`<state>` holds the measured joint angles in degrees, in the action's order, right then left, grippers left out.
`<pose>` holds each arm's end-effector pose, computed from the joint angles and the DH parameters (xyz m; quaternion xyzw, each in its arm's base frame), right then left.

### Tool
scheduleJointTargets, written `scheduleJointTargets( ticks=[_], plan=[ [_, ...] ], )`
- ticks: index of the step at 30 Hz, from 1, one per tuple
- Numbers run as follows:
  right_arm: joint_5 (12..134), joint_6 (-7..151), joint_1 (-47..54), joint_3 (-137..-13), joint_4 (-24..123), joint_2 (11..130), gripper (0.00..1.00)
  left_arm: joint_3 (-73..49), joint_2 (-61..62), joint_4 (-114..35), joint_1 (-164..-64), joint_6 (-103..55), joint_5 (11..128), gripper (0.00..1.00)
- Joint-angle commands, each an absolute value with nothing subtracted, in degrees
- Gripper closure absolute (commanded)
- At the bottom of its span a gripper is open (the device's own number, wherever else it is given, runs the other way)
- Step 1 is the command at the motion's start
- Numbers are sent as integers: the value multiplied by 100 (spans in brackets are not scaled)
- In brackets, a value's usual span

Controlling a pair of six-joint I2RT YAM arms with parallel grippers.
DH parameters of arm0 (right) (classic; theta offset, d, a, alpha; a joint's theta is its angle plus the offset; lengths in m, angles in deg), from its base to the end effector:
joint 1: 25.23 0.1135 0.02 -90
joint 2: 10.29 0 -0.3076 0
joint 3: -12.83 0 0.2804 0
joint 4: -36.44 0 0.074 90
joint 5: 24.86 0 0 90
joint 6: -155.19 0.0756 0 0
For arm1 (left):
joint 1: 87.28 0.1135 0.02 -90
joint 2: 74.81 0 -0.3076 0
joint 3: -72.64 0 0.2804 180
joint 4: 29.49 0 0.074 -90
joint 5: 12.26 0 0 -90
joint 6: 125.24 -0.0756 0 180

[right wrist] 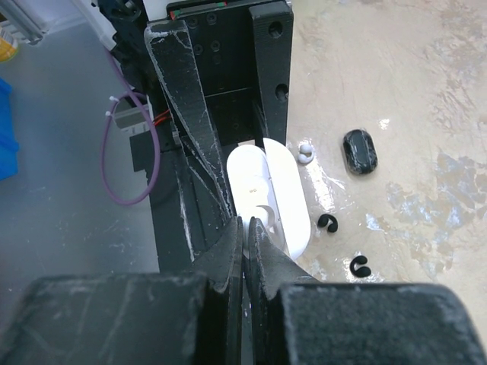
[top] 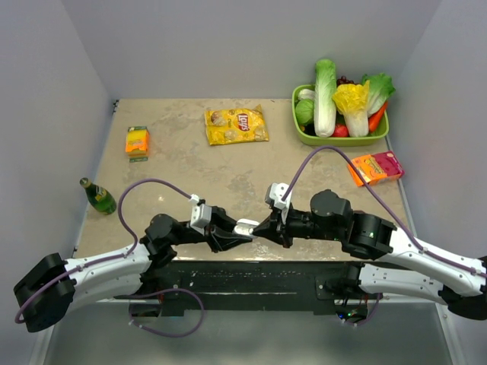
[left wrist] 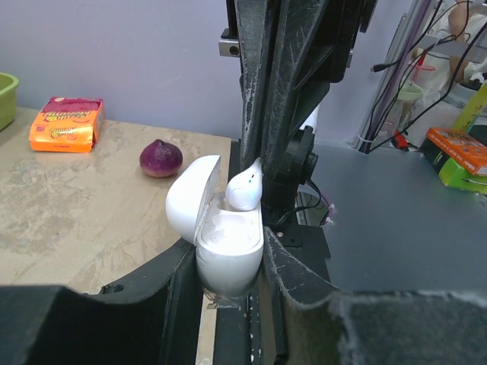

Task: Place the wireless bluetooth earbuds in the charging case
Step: Place the earbud in the charging case.

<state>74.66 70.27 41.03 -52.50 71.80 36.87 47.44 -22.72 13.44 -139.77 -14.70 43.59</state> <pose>0.0768 0.2057 0.3826 -0.4506 0.6654 0.3991 0.4415 0.0956 -0.1943 0.2671 0.3838 0.4883 -0.5963 0.5086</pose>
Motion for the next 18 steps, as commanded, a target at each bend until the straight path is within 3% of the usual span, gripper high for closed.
scheduleJointTargets(
  ticks=[1,13,18],
  plan=[
    [7341,7055,4104,-5165,6901,3673,100,4789,-2357,1836,-13949,-1485,4329,100],
    [7209,7204,4104,-5042,6760,3744,100,4877,-2454,1941,-13949,-1493,4443,100],
    [7095,7336,4104,-5077,6664,3665,79,4921,-2454,1932,-13949,-1502,4496,100]
  ],
)
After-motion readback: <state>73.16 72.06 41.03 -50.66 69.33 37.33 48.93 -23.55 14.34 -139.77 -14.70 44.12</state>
